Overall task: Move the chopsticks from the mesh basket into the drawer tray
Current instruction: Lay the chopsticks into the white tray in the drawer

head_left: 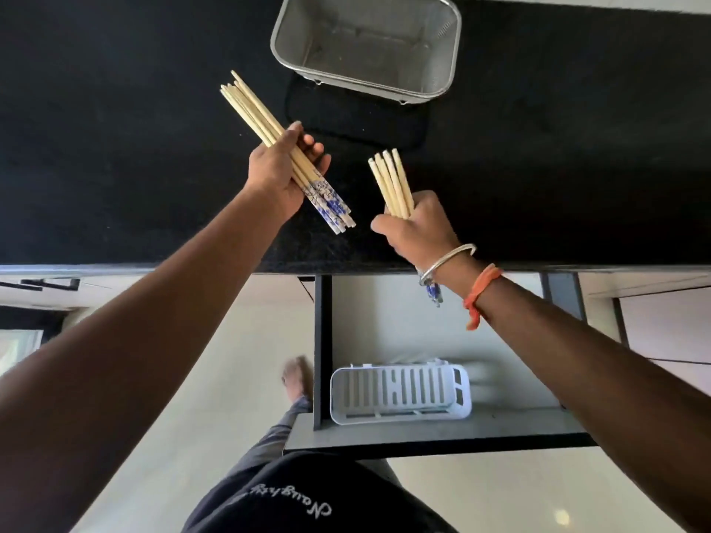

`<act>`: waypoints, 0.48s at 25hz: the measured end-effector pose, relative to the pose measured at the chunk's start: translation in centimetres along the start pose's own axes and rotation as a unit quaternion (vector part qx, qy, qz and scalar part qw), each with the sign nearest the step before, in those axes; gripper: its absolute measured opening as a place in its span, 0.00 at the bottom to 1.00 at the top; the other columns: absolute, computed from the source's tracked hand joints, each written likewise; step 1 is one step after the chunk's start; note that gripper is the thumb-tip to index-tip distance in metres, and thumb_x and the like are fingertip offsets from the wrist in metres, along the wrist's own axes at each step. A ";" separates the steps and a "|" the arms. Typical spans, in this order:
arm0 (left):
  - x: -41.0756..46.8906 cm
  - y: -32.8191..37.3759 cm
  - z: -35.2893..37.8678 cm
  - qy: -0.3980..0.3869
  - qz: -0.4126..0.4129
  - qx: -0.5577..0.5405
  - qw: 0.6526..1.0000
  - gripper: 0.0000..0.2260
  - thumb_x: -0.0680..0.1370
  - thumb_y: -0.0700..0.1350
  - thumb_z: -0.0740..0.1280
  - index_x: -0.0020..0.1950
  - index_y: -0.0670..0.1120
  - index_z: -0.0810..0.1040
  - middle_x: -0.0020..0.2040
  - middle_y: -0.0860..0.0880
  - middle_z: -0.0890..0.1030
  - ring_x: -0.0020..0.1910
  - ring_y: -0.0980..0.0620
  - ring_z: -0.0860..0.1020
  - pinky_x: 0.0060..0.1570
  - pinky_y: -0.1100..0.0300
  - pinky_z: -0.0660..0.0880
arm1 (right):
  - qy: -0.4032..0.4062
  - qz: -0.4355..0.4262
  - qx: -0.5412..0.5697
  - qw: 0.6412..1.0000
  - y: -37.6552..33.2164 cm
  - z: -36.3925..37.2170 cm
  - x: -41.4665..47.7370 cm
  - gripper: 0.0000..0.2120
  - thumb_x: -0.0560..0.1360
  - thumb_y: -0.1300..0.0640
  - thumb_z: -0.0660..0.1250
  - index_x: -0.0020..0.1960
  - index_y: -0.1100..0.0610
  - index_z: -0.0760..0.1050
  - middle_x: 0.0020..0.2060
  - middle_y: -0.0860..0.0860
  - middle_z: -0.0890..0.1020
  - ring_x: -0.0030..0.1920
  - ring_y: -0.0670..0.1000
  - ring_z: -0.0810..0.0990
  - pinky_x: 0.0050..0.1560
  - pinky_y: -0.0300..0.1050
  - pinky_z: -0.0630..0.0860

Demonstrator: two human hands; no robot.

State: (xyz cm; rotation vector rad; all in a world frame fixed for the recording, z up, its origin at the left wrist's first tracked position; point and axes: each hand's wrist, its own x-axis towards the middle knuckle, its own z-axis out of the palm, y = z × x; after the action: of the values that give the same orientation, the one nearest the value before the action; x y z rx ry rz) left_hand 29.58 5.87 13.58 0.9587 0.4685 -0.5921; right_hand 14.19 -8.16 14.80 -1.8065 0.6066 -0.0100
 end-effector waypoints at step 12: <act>-1.2 -3.5 -1.3 -0.014 -0.022 -0.013 1.000 0.04 0.84 0.39 0.66 0.50 0.41 0.78 0.36 0.45 0.82 0.37 0.47 0.85 0.47 0.49 0.84 | -0.318 0.057 -0.514 0.794 18.8 3.7 -11.6 0.12 0.71 0.50 0.66 0.48 0.56 0.80 0.45 0.58 0.84 0.45 0.61 0.83 0.44 0.48 0.78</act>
State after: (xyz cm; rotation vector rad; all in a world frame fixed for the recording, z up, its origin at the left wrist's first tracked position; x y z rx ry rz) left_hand 26.31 5.78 11.52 0.9158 0.4726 -0.6367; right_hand -2.20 -3.81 0.10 -2.5865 0.1961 1.1778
